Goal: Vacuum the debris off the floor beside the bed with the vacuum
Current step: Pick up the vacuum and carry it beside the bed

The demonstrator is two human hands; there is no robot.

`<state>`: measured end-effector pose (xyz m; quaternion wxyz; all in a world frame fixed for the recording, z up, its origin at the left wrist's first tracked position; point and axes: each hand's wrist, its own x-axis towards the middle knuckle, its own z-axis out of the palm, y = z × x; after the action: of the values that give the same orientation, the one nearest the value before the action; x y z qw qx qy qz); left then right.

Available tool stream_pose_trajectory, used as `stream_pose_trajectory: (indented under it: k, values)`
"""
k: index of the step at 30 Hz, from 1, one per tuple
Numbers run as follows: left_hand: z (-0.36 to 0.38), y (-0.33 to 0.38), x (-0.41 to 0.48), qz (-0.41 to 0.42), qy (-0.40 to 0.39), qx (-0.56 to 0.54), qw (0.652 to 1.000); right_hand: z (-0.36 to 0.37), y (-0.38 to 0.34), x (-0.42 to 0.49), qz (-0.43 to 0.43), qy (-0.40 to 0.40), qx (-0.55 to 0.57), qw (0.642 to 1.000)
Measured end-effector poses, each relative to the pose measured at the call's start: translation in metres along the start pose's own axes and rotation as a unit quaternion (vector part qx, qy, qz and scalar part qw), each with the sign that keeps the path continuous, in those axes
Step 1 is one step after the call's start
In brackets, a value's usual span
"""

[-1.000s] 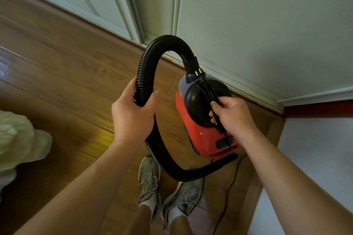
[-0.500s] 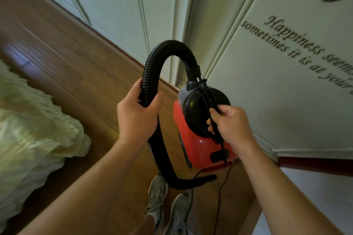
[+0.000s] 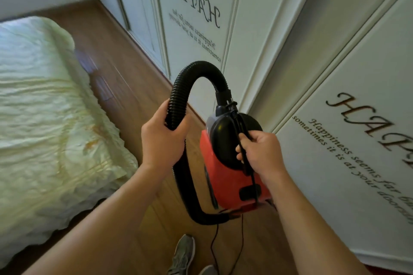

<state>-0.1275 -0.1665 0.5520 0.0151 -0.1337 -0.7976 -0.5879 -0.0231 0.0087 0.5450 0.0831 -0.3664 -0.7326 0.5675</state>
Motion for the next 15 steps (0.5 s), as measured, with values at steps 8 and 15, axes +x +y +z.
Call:
stream_pose_trajectory:
  k: [8,15]
  values:
    - [-0.062,0.084,0.028,0.042,0.092,0.021,0.995,0.008,-0.112,-0.020,-0.087,-0.038,0.001,0.996]
    - [-0.117,0.134,0.076,0.078,0.172,0.029,0.982,0.030,-0.213,-0.019,-0.161,-0.063,-0.004,0.985]
